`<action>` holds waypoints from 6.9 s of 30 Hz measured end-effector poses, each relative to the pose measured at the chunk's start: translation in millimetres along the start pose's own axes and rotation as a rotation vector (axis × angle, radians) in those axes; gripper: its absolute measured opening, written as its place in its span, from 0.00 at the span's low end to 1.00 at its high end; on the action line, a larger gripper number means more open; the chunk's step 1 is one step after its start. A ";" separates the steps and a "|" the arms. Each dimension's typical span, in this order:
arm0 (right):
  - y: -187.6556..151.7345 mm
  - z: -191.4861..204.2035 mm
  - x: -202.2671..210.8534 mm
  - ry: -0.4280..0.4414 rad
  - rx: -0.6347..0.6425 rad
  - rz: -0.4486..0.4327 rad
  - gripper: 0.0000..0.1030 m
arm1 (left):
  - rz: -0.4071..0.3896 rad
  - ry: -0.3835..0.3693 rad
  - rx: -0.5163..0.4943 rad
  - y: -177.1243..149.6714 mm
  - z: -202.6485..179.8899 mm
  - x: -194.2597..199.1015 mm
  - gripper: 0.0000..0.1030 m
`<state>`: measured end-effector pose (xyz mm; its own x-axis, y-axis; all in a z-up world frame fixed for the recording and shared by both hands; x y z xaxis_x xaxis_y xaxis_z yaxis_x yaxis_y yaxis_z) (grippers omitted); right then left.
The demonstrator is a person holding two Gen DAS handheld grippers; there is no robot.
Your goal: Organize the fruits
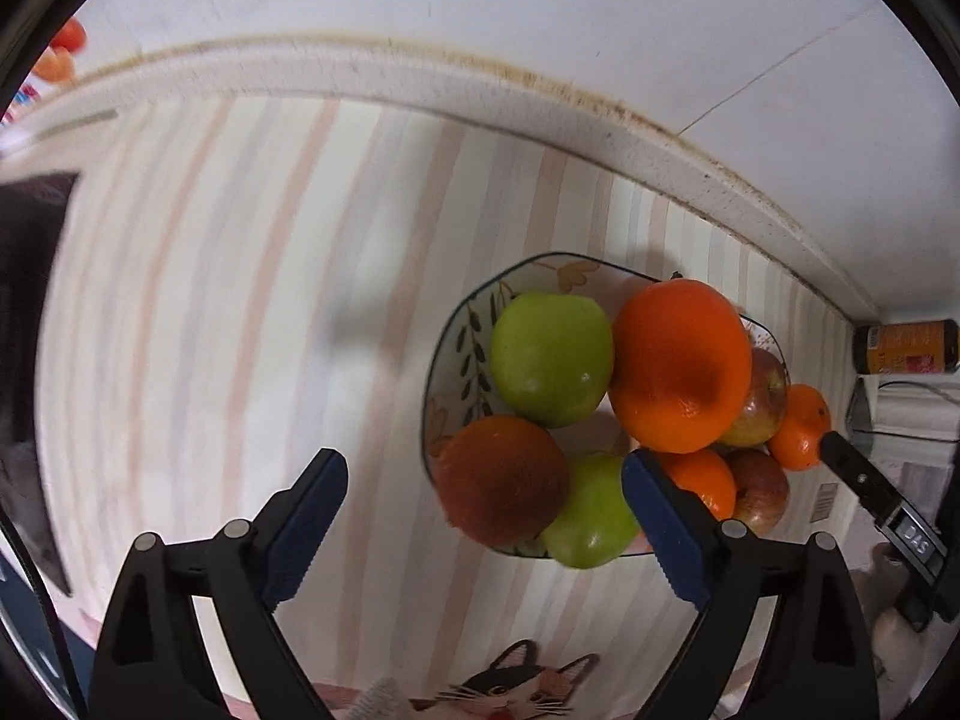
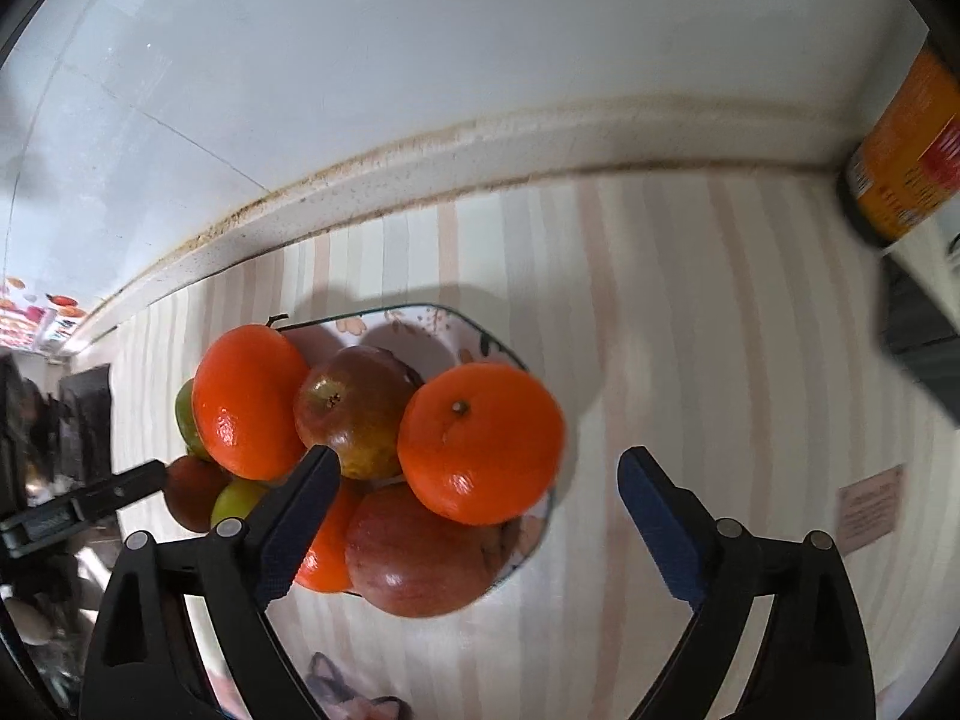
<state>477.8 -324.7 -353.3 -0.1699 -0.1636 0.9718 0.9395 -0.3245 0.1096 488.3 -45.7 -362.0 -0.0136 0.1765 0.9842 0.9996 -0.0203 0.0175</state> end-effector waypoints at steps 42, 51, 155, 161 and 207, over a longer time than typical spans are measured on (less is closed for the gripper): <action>-203.8 77.1 234.7 -0.062 0.117 -0.402 0.95 | -0.502 0.168 -0.242 -182.9 -48.4 214.1 0.91; -214.0 84.5 261.5 -0.055 0.121 -0.451 0.95 | -0.549 0.150 -0.248 -195.9 -51.1 233.5 0.91; -192.1 54.7 32.7 0.203 -0.008 0.026 0.35 | -0.069 -0.199 -0.065 -125.9 -17.4 39.8 0.23; -150.0 86.1 35.4 0.288 -0.024 0.014 0.35 | -0.099 -0.214 -0.001 -77.8 -7.4 51.3 0.23; -55.5 88.1 -6.9 0.335 -0.053 0.057 0.35 | 0.082 -0.336 0.074 -17.7 -53.3 -2.8 0.23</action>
<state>453.0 -223.5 -347.7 -0.2142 -0.4769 0.8524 0.9350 -0.3526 0.0377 469.4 -98.3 -355.7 0.0631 0.4915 0.8686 0.9962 0.0211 -0.0843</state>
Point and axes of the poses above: each gripper's, at about its wrist camera, not at the fingertips, and x roughly against the way its jaws point, z to its left, y to its top, the point moved 8 cm from there along -x, roughly the way its jaws point, and after that the axes turned 5 degrees about -x, right-handed, at the moved point
